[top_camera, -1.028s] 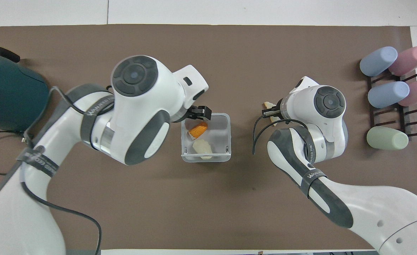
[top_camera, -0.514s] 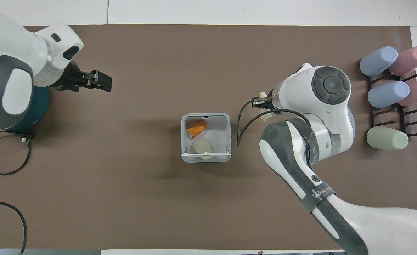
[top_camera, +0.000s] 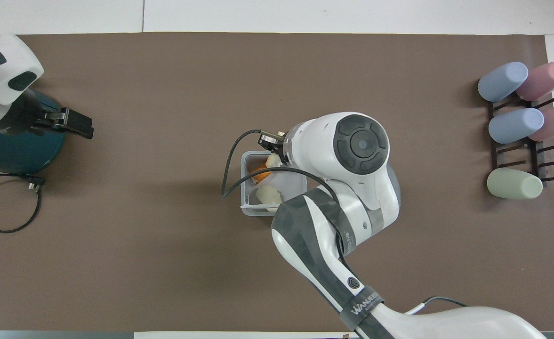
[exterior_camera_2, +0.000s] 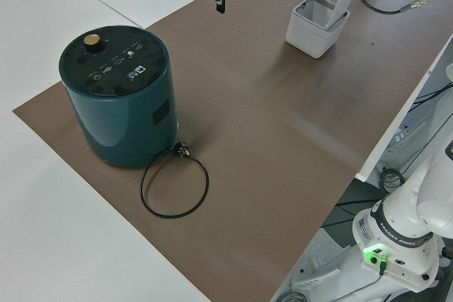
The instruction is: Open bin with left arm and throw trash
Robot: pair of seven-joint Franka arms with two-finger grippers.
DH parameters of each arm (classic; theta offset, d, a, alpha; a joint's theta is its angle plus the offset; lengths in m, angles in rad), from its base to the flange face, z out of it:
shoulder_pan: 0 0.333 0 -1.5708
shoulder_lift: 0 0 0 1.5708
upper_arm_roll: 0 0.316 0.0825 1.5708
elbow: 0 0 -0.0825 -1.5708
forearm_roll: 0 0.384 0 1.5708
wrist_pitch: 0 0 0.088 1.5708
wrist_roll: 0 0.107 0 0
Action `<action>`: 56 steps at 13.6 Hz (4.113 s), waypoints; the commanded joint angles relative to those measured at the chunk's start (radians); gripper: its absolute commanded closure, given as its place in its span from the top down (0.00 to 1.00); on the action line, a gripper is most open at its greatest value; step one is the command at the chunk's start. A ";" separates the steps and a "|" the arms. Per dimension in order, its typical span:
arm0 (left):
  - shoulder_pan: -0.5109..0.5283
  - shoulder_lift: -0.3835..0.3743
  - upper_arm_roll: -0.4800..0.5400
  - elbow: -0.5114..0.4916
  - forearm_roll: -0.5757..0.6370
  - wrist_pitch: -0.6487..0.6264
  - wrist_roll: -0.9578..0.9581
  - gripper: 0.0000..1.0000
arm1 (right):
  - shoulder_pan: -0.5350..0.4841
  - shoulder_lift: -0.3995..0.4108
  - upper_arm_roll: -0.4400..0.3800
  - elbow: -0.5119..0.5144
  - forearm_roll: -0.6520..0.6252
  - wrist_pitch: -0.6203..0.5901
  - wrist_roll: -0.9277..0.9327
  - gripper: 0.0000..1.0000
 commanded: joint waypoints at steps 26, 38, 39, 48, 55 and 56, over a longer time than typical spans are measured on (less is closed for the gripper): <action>0.114 -0.117 -0.084 -0.071 0.013 -0.030 -0.095 1.00 | -0.389 -0.171 -0.013 0.049 -0.129 -0.407 -0.614 1.00; 0.097 -0.119 -0.087 -0.074 0.017 -0.034 -0.082 1.00 | -0.516 -0.216 -0.017 0.175 -0.208 -0.611 -0.724 1.00; 0.096 -0.119 -0.090 -0.074 0.015 -0.036 -0.086 1.00 | -0.518 -0.221 -0.017 0.166 -0.205 -0.613 -0.720 1.00; 0.096 -0.125 -0.095 -0.074 0.017 -0.025 -0.082 1.00 | -0.515 -0.241 -0.013 0.160 -0.193 -0.700 -0.723 1.00; 0.082 -0.125 -0.096 -0.074 0.015 -0.027 -0.087 1.00 | -0.523 -0.230 -0.017 0.206 -0.196 -0.780 -0.724 1.00; 0.082 -0.126 -0.096 -0.076 0.015 -0.027 -0.089 1.00 | -0.521 -0.231 -0.015 0.206 -0.196 -0.780 -0.723 1.00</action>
